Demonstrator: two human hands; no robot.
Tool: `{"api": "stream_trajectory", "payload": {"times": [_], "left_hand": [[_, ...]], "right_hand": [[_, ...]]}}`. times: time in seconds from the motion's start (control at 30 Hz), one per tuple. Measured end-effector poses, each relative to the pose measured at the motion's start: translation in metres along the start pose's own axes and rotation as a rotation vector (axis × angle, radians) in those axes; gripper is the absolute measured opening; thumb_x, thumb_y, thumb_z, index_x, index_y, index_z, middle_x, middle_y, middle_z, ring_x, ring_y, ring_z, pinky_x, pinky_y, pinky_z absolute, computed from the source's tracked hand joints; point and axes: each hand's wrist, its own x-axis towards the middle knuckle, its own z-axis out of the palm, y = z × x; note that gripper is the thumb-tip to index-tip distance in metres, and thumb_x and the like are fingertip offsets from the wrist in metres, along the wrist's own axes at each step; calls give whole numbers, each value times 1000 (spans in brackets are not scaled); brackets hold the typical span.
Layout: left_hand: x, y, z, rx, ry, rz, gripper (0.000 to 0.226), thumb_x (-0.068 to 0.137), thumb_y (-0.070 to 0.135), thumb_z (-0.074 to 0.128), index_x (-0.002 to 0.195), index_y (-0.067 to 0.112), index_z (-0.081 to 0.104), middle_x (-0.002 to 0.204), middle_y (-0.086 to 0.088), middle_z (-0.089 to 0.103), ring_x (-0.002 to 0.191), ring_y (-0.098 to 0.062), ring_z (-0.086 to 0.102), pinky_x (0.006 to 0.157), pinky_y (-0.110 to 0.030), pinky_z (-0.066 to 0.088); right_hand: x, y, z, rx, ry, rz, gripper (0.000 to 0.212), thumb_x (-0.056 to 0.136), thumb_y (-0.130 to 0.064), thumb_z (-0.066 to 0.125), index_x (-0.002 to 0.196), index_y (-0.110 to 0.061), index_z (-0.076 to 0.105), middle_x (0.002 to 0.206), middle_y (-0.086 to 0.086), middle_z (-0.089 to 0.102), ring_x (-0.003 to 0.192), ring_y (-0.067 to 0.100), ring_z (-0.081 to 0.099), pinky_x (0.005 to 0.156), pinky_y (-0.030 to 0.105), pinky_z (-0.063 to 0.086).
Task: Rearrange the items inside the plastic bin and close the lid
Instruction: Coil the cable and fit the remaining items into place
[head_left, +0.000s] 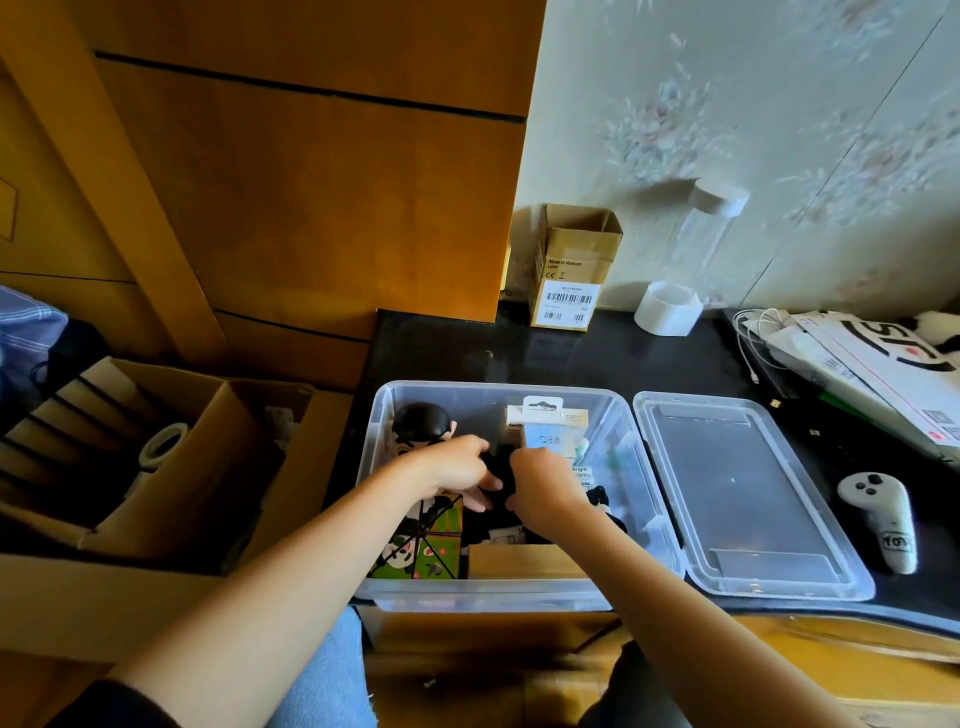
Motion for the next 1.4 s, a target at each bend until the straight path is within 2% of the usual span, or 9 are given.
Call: {"api": "stream_trajectory", "payload": {"times": [0.13, 0.27, 0.4, 0.5, 0.63, 0.73, 0.93, 1.3, 1.4], "left_hand": [[5, -2, 1, 50, 91, 45, 65, 95, -8, 36, 151, 14, 11, 151, -18, 30, 101, -27, 66, 81, -31, 57], [8, -1, -4, 102, 118, 61, 67, 94, -5, 32, 151, 18, 5, 155, -10, 23, 87, -16, 69, 66, -22, 57], [17, -1, 0, 134, 117, 25, 27, 98, 7, 40, 124, 15, 38, 119, -6, 58, 102, -26, 63, 89, -40, 53], [23, 3, 4, 243, 104, 39, 21, 94, 9, 50, 89, 27, 39, 92, -1, 50, 95, -24, 55, 89, -42, 50], [26, 2, 4, 393, 67, 57, 31, 93, 13, 53, 117, 21, 35, 96, 2, 46, 107, -25, 48, 91, -35, 47], [24, 3, 0, 465, 52, 43, 67, 88, 26, 64, 142, 10, 28, 138, -12, 43, 124, -31, 45, 95, -35, 45], [26, 0, 17, 694, 103, 17, 112, 77, 51, 70, 148, 0, 0, 152, -20, 23, 139, -36, 24, 109, -38, 27], [30, 8, 26, 735, 139, -6, 98, 87, 36, 63, 146, -6, -3, 142, -23, 39, 122, -37, 47, 96, -38, 42], [29, 4, 26, 729, 153, 7, 95, 87, 35, 64, 146, -4, 0, 141, -23, 41, 123, -36, 46, 97, -37, 42]], "right_hand": [[2, -4, 4, 98, 49, 50, 18, 90, -4, 51, 107, -5, 57, 106, 13, 62, 96, 28, 60, 68, 29, 44], [3, -5, 8, 105, 120, 55, 17, 90, -3, 50, 106, -6, 55, 101, 13, 63, 92, 28, 60, 66, 31, 45], [2, -2, 8, -11, 157, 21, 18, 91, -2, 49, 109, -6, 53, 104, 13, 64, 93, 28, 63, 67, 30, 47], [-1, 5, -1, 64, 205, 12, 20, 90, -9, 51, 110, -8, 56, 103, 12, 65, 94, 30, 62, 70, 33, 47], [-8, 25, -19, 210, 334, 55, 20, 89, -15, 51, 104, -13, 64, 92, 9, 69, 80, 26, 64, 65, 27, 49], [-13, 46, -29, 298, 375, 108, 20, 90, -14, 48, 102, -16, 65, 83, 5, 71, 64, 17, 63, 55, 22, 48], [-20, 63, -30, 250, 361, 134, 20, 88, -17, 49, 91, -14, 69, 82, 5, 72, 67, 19, 64, 62, 25, 51], [-17, 78, -29, 11, 120, 151, 28, 87, 1, 45, 101, -5, 68, 97, 12, 69, 82, 26, 66, 73, 30, 56], [-15, 79, -30, -71, 60, 116, 20, 87, -3, 49, 100, -4, 64, 83, 6, 64, 70, 21, 57, 59, 22, 47]]}}
